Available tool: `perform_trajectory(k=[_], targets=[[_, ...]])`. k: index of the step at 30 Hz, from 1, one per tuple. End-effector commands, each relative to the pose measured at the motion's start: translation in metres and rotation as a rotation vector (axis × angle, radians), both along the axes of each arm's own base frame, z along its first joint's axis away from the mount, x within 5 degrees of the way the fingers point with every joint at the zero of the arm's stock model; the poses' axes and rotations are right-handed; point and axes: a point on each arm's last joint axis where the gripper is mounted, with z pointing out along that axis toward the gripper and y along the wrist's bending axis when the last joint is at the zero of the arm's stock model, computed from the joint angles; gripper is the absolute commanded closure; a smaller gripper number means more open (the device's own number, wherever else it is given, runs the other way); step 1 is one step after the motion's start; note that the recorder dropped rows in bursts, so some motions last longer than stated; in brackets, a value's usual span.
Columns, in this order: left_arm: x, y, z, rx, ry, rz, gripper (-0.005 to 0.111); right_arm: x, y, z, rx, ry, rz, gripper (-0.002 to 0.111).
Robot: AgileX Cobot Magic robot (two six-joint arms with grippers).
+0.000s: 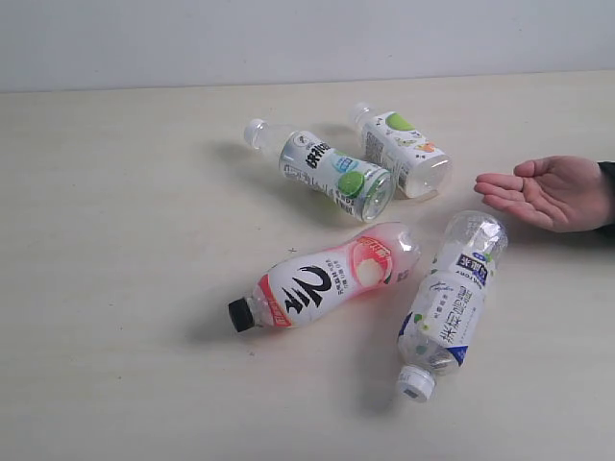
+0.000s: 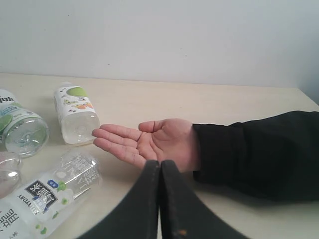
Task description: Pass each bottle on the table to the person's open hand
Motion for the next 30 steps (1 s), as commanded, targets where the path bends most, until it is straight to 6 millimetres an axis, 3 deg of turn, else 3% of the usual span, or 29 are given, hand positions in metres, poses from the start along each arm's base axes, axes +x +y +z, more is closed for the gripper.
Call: perform_trajectory(k=[1,25,30], targets=[[0.000,0.000,0.001,-0.005,-0.009,0.002,0.107,0.000,0.000,-0.001,0.002,-0.010,-0.006,0.108],[0.000,0.000,0.001,-0.005,-0.009,0.002,0.107,0.000,0.000,-0.001,0.004,-0.009,-0.007,0.108],[0.003,-0.001,0.014,0.008,-0.159,-0.015,0.107,0.000,0.000,-0.001,0.002,-0.010,-0.006,0.108]])
